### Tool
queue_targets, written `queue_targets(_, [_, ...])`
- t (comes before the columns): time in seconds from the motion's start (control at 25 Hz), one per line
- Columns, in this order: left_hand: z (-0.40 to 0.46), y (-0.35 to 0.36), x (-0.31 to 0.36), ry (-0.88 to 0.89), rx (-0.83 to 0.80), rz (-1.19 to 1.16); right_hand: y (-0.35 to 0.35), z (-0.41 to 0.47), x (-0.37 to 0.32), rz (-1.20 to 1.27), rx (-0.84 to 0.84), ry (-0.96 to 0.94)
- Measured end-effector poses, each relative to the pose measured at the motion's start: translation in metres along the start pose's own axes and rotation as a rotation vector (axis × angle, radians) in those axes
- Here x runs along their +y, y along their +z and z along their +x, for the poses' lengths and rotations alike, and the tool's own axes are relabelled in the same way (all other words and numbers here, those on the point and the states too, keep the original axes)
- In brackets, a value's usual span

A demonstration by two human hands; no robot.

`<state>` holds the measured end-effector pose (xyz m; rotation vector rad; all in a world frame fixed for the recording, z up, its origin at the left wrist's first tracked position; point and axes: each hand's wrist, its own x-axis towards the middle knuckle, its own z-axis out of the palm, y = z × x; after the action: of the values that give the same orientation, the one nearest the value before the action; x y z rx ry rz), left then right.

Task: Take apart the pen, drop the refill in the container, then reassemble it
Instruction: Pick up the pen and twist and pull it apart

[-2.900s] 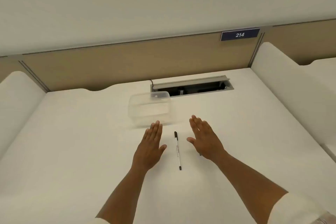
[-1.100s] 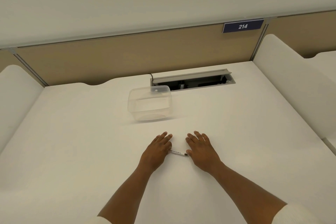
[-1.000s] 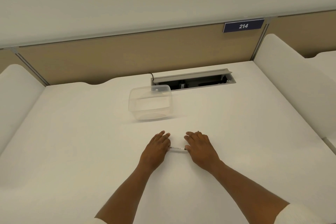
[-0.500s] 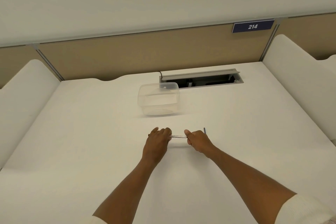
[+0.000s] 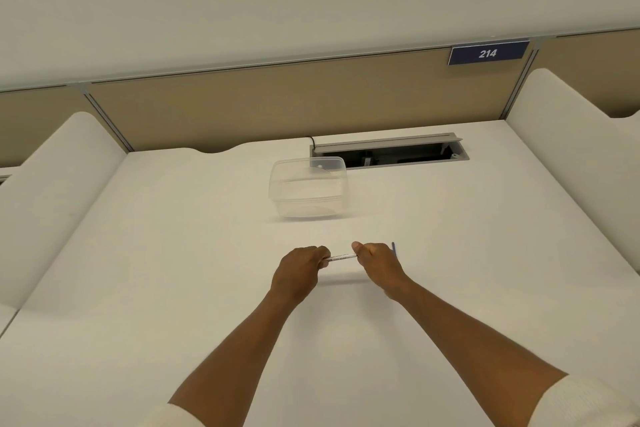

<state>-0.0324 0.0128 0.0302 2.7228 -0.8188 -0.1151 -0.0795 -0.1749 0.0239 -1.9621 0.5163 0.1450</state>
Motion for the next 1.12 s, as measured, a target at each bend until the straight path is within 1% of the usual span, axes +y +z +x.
queue_targets(0.12, [0.005,-0.002,0.001,-0.009,-0.072,-0.067,-0.004,-0.001,-0.002,-0.039,0.029,-0.047])
queue_targets(0.24, [0.010,-0.005,0.000,-0.001,-0.162,-0.164,-0.012,0.001,0.002,-0.077,0.007,-0.117])
queue_targets(0.32, [0.014,-0.007,-0.001,0.012,-0.175,-0.170,-0.017,0.001,0.005,-0.107,-0.016,-0.170])
queue_targets(0.4, [0.016,-0.009,-0.001,0.013,-0.188,-0.175,-0.019,0.001,0.008,-0.100,-0.004,-0.236])
queue_targets(0.48, [0.017,-0.011,-0.002,0.004,-0.230,-0.230,-0.019,0.002,0.011,-0.084,0.024,-0.313])
queue_targets(0.6, [0.017,-0.013,-0.004,0.009,-0.274,-0.266,-0.021,0.003,0.016,-0.081,0.013,-0.388])
queue_targets(0.68, [0.017,-0.015,-0.008,-0.013,-0.245,-0.272,-0.022,0.002,0.014,-0.032,0.001,-0.367])
queue_targets(0.8, [0.017,-0.019,-0.008,0.000,-0.169,-0.230,-0.019,0.000,0.008,0.026,-0.040,-0.232])
queue_targets(0.88, [0.017,-0.021,-0.006,0.010,-0.152,-0.205,-0.016,0.001,0.008,0.000,-0.057,-0.179])
queue_targets(1.0, [0.017,-0.021,-0.007,0.001,-0.136,-0.195,-0.014,0.002,0.007,-0.023,-0.021,-0.174])
queue_targets(1.12, [0.015,-0.018,-0.008,0.009,-0.136,-0.169,-0.015,0.001,0.005,0.021,-0.040,-0.179])
